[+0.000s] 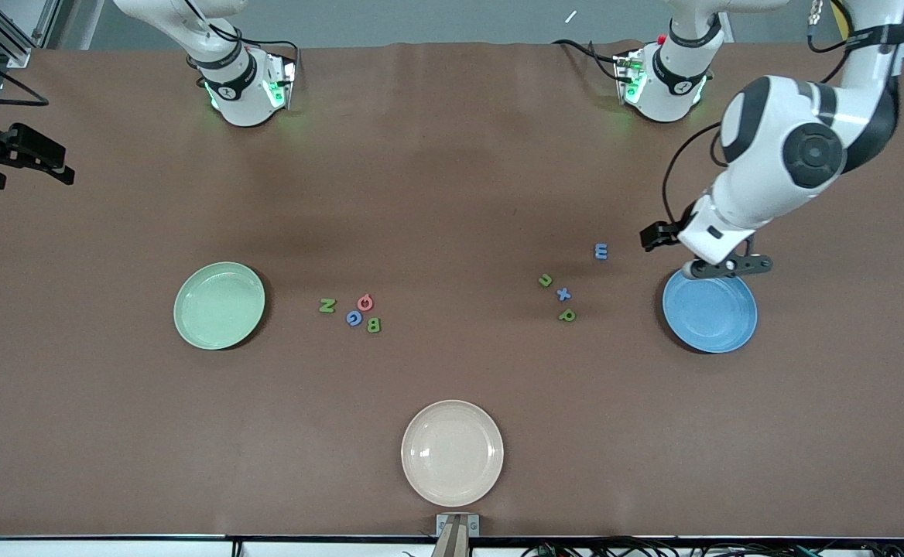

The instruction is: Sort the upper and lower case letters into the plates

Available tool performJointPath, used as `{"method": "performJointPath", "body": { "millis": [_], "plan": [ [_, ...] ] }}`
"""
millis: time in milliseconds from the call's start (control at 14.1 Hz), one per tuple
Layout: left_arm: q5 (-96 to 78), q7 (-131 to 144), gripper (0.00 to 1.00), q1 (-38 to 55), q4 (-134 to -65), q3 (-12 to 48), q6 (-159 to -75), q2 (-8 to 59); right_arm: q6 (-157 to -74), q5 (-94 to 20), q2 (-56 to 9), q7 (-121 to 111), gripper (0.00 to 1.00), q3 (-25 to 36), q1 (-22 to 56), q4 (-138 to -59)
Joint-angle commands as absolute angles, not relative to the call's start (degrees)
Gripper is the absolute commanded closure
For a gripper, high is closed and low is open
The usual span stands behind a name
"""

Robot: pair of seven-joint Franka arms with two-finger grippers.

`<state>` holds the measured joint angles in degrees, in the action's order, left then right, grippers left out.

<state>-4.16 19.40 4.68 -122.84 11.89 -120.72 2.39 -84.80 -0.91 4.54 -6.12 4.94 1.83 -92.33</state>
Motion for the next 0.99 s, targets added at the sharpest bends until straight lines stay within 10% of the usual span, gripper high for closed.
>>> {"method": "performJointPath", "body": {
  "millis": [0, 921],
  "plan": [
    [-4.75, 21.53, 0.01, 4.48, -125.59, 14.49, -126.28, 3.33, -86.82, 0.35, 3.0, -5.45, 0.0, 4.75, 1.23, -91.5],
    [2.01, 24.43, 0.01, 8.53, -136.67, 14.59, -149.15, 13.88, -93.96, -2.01, -9.93, -3.19, 0.0, 4.57, -2.28, -91.58]
  ]
}}
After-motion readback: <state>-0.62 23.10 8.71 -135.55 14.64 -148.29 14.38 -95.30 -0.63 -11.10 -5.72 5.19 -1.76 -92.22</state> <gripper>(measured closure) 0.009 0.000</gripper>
